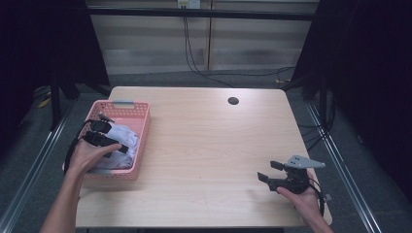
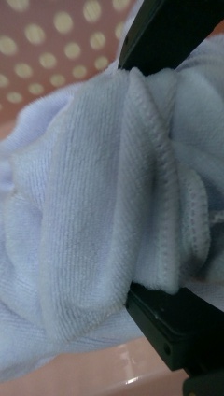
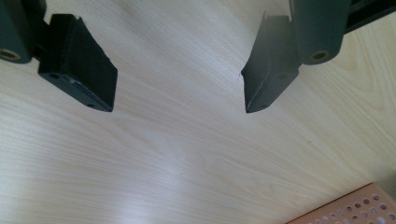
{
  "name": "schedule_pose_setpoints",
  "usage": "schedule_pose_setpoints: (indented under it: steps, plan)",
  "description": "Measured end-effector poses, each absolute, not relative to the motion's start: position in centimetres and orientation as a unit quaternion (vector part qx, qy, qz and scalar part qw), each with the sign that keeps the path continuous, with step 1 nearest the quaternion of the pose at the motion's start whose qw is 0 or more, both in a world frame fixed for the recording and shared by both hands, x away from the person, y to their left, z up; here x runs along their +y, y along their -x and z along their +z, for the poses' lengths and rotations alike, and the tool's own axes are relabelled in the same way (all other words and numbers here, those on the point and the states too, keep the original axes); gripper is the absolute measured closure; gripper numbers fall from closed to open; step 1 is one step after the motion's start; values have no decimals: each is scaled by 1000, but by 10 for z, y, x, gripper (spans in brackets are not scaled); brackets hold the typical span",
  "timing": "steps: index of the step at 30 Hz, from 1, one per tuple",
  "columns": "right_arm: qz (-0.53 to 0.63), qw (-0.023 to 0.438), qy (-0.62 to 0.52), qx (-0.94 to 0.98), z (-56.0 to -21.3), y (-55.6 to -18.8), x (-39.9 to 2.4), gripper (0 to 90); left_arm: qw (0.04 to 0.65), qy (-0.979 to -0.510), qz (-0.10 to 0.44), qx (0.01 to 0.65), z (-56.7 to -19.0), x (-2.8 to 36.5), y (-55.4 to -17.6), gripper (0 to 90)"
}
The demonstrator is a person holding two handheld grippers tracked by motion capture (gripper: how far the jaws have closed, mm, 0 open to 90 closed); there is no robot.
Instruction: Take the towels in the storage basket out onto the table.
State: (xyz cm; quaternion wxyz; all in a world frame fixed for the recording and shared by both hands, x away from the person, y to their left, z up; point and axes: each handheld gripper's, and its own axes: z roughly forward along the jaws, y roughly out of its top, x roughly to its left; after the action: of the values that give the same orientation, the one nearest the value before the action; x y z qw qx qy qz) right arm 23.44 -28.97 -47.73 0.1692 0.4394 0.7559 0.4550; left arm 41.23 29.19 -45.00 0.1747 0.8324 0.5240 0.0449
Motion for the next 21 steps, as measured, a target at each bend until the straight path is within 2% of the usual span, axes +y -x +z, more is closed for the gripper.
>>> schedule_pose_setpoints:
  steps: [4, 10, 14, 21]
  plan:
    - [455, 164, -440, 756, -477, -235, -291, 264, 150, -839, 50, 521, -455, 287, -415, 0]
    - [454, 159, -442, 757, -477, -235, -291, 264, 104, -858, 27, 502, -457, 278, -418, 0]
    - [455, 156, -442, 757, -477, -235, -290, 264, 109, -850, 23, 514, -461, 279, -419, 9]
    - [455, 153, -439, 759, -477, -235, -289, 264, 109, -841, 22, 530, -456, 280, -425, 195]
